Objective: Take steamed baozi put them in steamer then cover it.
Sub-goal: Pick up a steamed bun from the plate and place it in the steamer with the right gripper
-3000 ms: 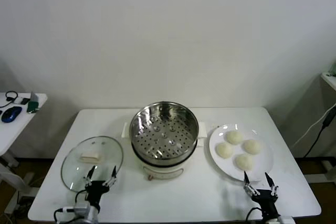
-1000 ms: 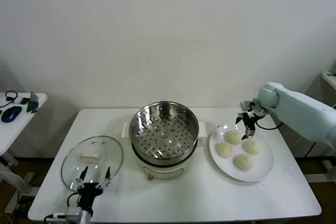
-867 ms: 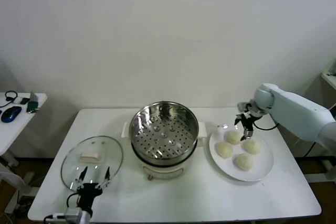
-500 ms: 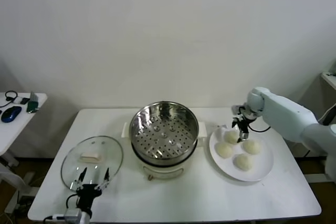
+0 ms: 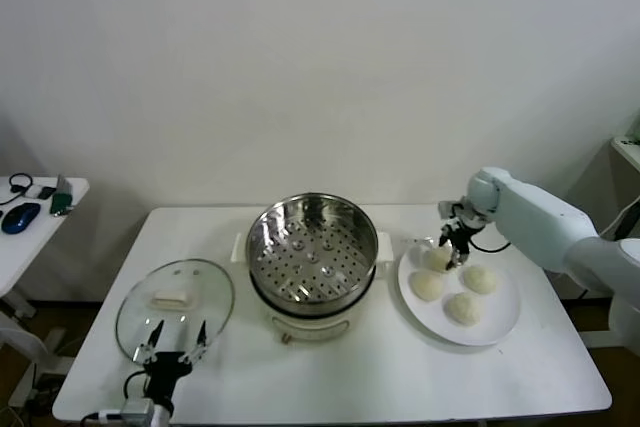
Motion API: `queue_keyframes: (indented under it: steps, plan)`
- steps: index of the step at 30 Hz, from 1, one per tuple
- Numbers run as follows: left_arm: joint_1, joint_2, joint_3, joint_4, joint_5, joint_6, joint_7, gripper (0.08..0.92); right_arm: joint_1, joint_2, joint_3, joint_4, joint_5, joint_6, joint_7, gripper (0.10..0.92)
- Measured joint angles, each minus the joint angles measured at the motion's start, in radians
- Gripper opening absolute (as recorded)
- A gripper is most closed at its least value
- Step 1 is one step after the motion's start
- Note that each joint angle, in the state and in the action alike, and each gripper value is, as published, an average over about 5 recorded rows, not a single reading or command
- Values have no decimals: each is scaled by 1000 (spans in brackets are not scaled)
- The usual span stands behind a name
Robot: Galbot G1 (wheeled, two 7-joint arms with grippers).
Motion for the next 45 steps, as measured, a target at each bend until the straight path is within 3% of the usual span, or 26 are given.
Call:
queue_keyframes:
  steps: [12,24,31,45]
  plan:
    - [4,4,4,-17,5,-4,-1,823,406,23,-216,270,102,134,-11,649]
    - [2,-1,18,-31,12,-6,-1,823,559,149,-295,565,39,300,48,628]
    - [3,-2,20,-37,17,-10,-1,823,491,221,-296,571,-97,380,103,636]
    - [4,-9,22,-20,23,-19,-3,823,291,330,-240,416,-337,496,180,653]
